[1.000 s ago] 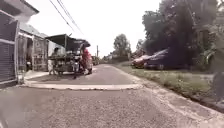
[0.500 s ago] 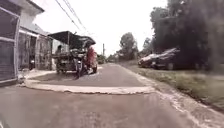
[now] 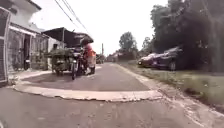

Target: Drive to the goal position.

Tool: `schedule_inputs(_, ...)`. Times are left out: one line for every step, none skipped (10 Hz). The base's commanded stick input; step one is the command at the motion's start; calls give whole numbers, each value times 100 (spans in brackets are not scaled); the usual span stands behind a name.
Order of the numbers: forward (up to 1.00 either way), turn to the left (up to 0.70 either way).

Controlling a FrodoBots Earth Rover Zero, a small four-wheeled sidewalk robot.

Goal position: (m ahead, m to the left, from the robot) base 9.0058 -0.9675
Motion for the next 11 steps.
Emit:
schedule_inputs(70,0)
schedule_inputs(70,0)
schedule_inputs(70,0)
schedule_inputs(70,0)
schedule_inputs(70,0)
schedule_inputs(70,0)
schedule_inputs(70,0)
schedule_inputs(70,0)
schedule_inputs(70,0)
schedule_inputs(70,0)
schedule_inputs(70,0)
